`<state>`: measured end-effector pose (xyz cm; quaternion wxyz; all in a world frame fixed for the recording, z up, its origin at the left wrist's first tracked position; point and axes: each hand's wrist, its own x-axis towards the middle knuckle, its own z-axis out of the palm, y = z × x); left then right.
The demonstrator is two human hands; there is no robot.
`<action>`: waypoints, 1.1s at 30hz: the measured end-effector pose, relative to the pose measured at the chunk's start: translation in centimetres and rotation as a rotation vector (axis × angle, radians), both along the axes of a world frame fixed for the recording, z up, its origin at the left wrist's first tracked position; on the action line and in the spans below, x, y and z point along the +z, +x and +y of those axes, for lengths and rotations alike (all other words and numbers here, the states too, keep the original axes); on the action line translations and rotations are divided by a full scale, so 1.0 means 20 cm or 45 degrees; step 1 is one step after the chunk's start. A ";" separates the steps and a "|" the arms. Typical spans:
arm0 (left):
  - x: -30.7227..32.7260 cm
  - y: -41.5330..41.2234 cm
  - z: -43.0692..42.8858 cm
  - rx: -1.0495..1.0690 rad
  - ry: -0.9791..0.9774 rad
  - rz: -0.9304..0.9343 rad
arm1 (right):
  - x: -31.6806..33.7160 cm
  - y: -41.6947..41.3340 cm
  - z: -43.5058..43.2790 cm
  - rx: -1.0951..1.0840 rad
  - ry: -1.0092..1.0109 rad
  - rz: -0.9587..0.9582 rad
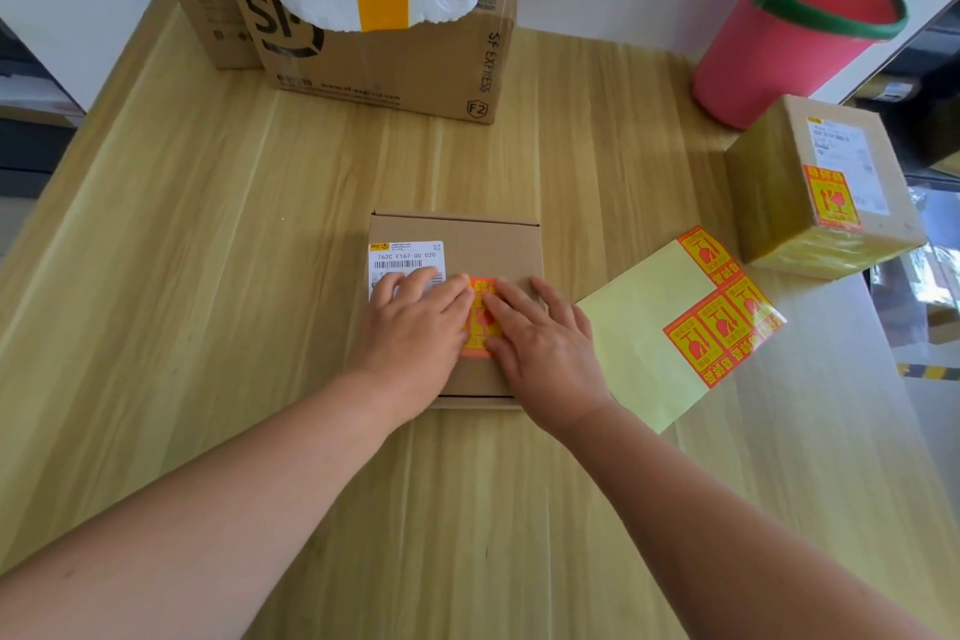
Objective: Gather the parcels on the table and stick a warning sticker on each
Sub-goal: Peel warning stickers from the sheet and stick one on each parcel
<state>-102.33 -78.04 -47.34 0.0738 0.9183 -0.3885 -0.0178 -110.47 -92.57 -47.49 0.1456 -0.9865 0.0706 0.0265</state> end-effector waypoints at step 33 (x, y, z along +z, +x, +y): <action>0.12 -0.23 0.14 -0.157 0.330 0.295 | 0.02 -0.17 0.09 0.189 -0.152 0.259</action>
